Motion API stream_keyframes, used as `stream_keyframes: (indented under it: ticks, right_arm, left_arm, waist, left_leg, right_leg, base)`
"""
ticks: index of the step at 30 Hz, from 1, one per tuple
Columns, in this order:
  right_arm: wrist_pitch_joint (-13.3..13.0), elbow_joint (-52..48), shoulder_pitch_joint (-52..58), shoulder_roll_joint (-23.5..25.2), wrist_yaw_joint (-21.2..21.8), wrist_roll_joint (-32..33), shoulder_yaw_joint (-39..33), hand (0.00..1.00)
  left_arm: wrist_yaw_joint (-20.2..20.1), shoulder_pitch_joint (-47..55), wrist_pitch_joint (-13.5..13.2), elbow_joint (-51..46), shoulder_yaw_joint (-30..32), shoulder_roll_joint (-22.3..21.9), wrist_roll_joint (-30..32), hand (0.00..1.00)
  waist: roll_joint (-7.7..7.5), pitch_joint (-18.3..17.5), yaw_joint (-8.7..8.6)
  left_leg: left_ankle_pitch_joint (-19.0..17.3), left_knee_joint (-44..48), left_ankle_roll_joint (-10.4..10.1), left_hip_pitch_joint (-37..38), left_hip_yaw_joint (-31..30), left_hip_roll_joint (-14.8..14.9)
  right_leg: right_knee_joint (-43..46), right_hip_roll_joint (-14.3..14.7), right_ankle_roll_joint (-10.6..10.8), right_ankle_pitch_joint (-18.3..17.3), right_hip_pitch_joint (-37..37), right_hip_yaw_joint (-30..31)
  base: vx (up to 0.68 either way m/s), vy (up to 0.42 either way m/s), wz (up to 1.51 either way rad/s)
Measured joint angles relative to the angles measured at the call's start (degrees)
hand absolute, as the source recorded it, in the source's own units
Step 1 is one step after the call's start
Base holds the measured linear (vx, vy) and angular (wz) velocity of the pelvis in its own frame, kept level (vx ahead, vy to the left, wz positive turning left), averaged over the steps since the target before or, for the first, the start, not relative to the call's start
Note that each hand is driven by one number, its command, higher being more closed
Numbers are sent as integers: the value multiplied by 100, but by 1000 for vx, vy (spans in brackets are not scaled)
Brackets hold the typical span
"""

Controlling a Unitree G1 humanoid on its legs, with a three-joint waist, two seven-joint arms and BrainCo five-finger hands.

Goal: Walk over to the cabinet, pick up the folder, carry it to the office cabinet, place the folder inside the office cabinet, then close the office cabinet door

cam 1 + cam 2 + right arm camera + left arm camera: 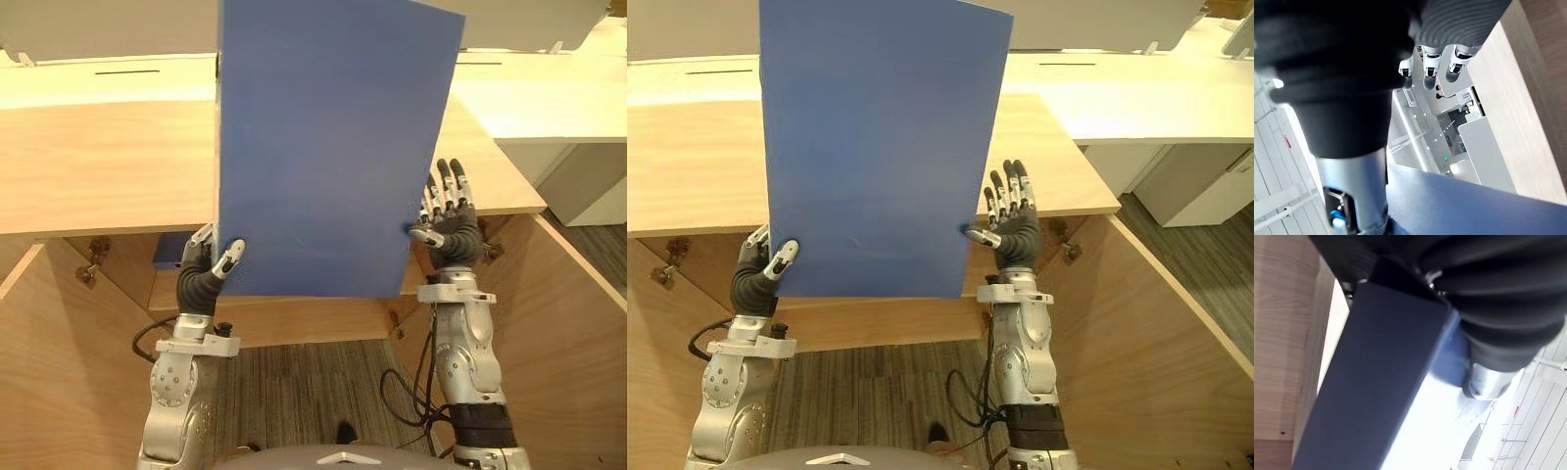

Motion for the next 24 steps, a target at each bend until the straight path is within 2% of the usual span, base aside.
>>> stream_keyframes:
  ticks: [5, 7, 11, 15, 22, 23, 24]
  right_arm:
    - [54, 165, -33, -38, 173, 16, 104, 0]
    - [151, 284, -110, -92, 198, 15, 226, 0]
    - [191, 487, -243, -327, 415, 7, 402, 0]
    - [381, 713, -376, -882, 680, -18, 659, 0]
    - [552, 1035, -625, -1770, 1075, -166, 1166, 0]
    - [551, 1045, -651, -1842, 1105, -184, 1233, 100]
    - [549, 1097, -724, -1947, 1170, -237, 1281, 100]
  left_arm:
    - [-41, -1, 0, 0, 0, 60, 0, 100]
    - [-44, -32, 7, 0, -4, 68, 2, 100]
    - [-43, -119, 9, 1, -2, 99, 7, 100]
    - [-44, -192, 9, 14, -12, 331, 17, 100]
    - [-45, -589, 2, 259, -152, 788, 129, 100]
    - [-45, -613, -2, 258, -155, 821, 136, 100]
    - [-45, -642, -2, 259, -158, 885, 150, 100]
  waist:
    - [-4, 2, 15]
    - [-6, 4, 6]
    - [-13, 6, 18]
    - [-17, 8, 36]
    - [-60, 19, 31]
    - [-68, 21, 31]
    - [-74, 22, 29]
  left_leg:
    - [1, 0, 4, -14, -24, -11]
    - [4, 1, 8, -24, -31, -13]
    - [11, 2, 18, -34, -73, -21]
    - [20, 1, 34, -50, -100, -45]
    - [55, 4, 91, -94, -104, -73]
    - [58, 5, 94, -101, -101, -81]
    - [63, 6, 99, -101, -95, -89]
  right_leg:
    - [0, -12, -2, 1, 0, -30]
    - [-1, -15, -3, 2, -4, -37]
    - [1, -22, -6, 4, 5, -69]
    - [0, -48, -17, 22, 2, -76]
    - [-56, -77, -39, 157, -15, -59]
    - [-61, -85, -39, 158, -20, -57]
    - [-64, -93, -39, 158, -22, -50]
  base:
    - [0, 0, 0]
    - [-13, -7, 2]
    - [-18, -12, 5]
    - [-32, -6, 3]
    - [-55, -4, 1]
    - [-51, -9, -2]
    - [-59, -15, -2]
